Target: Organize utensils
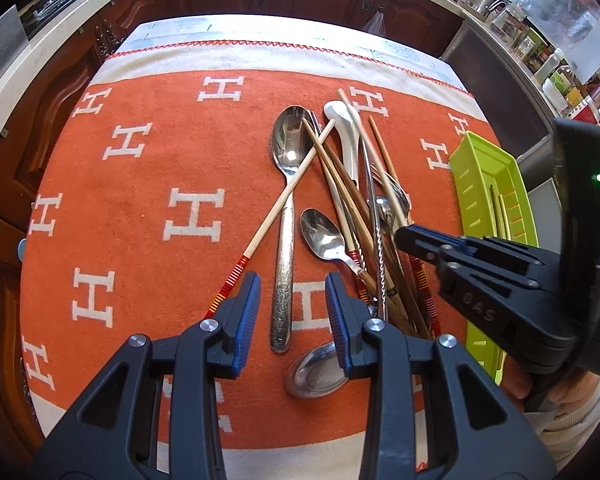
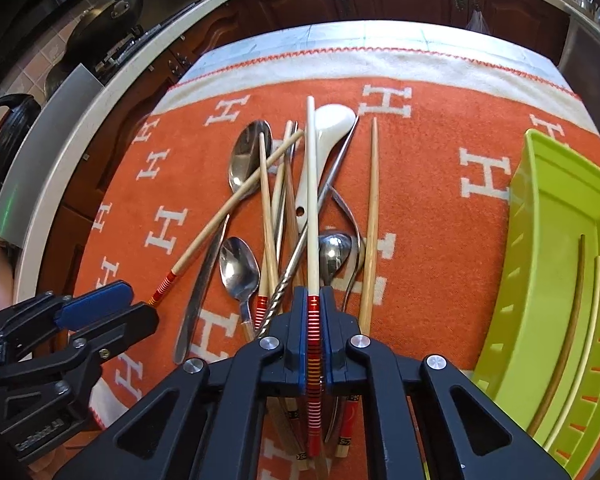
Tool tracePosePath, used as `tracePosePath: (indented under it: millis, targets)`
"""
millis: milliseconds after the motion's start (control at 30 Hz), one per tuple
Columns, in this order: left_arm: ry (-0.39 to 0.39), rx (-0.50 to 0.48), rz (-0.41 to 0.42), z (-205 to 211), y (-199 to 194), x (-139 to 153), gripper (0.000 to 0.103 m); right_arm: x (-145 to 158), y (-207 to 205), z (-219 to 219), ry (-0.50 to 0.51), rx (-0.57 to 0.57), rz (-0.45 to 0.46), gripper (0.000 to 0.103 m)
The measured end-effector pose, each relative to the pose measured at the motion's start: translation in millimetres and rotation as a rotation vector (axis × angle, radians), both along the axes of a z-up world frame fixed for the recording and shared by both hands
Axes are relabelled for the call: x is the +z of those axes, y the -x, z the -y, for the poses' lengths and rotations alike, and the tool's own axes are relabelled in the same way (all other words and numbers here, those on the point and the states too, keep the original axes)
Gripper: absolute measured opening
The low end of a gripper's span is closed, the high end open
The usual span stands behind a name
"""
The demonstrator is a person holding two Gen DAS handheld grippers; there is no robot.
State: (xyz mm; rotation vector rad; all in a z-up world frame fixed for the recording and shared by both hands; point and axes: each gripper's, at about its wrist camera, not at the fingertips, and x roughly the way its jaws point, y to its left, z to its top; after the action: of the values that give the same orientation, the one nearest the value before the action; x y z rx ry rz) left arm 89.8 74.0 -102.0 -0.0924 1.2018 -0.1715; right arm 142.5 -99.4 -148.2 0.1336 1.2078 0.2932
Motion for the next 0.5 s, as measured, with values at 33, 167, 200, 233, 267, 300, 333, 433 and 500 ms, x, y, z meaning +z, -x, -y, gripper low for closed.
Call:
tracePosePath:
  millis: [33, 167, 200, 233, 267, 300, 333, 433, 500]
  targets:
    - [0.001, 0.001, 0.001, -1, 0, 0, 0.030, 3, 2, 2, -0.008, -0.007, 0.003, 0.006]
    - [0.007, 0.003, 0.003, 0, 1, 1, 0.030, 13, 10, 10, -0.049, -0.036, 0.010, 0.006]
    - [0.008, 0.001, 0.004, 0, 1, 1, 0.030, 16, 12, 12, -0.061, -0.044, 0.011, 0.006]
    - [0.008, 0.000, 0.005, 0, 1, 2, 0.030, 19, 14, 15, -0.073, -0.049, 0.016, 0.006]
    - [0.007, -0.003, 0.008, 1, 1, 3, 0.030, 21, 17, 18, -0.082, -0.053, 0.019, 0.006]
    - [0.006, -0.004, 0.010, 2, 2, 3, 0.030, 24, 19, 21, -0.093, -0.059, 0.024, 0.006]
    - [0.005, -0.005, 0.012, 3, 2, 4, 0.030, 27, 20, 25, -0.104, -0.063, 0.028, 0.006]
    - [0.006, -0.011, 0.013, 7, 2, 5, 0.030, 36, 27, 36, -0.137, -0.079, 0.047, 0.006]
    - [0.017, -0.020, 0.015, 10, 1, 6, 0.030, 41, 31, 44, -0.154, -0.094, 0.057, 0.006]
